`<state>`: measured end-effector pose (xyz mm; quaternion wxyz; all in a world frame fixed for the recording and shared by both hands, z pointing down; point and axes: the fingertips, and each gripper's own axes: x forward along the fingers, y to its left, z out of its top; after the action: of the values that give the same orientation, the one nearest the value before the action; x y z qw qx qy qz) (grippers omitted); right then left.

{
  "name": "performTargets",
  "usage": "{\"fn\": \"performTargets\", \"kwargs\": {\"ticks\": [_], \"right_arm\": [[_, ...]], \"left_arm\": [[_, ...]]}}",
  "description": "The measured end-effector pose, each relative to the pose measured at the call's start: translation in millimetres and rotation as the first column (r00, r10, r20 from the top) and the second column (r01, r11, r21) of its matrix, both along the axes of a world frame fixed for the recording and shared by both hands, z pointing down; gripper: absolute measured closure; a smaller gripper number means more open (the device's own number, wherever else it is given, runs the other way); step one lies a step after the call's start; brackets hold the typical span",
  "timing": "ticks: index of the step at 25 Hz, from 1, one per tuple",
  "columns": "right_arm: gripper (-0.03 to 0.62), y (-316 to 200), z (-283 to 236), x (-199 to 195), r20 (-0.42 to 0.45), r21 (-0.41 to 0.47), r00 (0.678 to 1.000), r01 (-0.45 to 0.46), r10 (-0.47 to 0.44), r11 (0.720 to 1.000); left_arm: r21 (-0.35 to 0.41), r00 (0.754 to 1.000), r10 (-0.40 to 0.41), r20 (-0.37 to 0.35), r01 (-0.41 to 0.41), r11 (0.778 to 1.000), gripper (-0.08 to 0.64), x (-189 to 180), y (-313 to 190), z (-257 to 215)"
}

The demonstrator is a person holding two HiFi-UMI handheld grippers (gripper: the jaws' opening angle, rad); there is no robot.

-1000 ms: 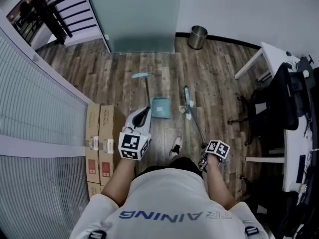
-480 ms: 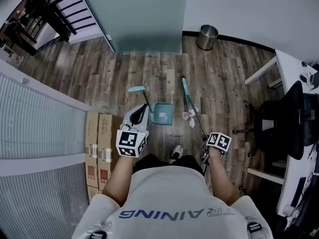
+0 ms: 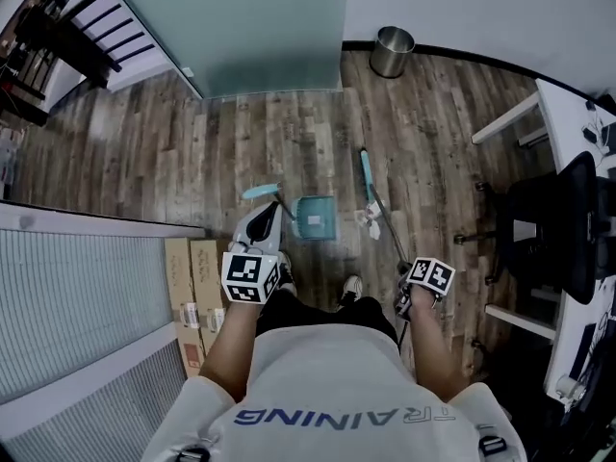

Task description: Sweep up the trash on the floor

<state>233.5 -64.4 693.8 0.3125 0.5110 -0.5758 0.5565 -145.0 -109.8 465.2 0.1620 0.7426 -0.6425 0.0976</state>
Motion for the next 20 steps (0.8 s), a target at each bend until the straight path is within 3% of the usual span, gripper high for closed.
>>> {"fn": "performTargets", "kwargs": {"ticks": [6, 11, 16, 18, 20], "right_arm": [[0.482, 11, -4, -45, -0.035, -0.014, 0.992, -0.124, 0.123, 0.992], [0.482, 18, -2, -73, -0.024, -0.02, 0.987, -0.159, 0.159, 0.987], [0.482, 27, 4, -70, -0.022, -0.041, 0.986, -0.167, 0.166, 0.985], [0.482, 31, 7, -67, -0.026, -0.055, 0.985, -0.171, 0.169, 0.984], [0.482, 37, 10, -65, -0.028, -0.067, 0.985, -0.173, 0.172, 0.983]], "left_arm": [[-0.024, 0.992, 0.116, -0.04, -0.117, 0.993, 0.558, -40, -35, 19], [-0.068, 0.978, 0.209, 0.004, -0.209, 0.976, 0.527, -66, -44, 38], [-0.181, 0.938, 0.347, -0.026, -0.345, 0.921, 0.285, -61, -53, 67], [-0.221, 0.911, 0.411, 0.007, -0.4, 0.889, 0.217, -59, -54, 77], [-0.278, 0.87, 0.489, 0.068, -0.454, 0.847, 0.192, -57, -53, 88]]}}
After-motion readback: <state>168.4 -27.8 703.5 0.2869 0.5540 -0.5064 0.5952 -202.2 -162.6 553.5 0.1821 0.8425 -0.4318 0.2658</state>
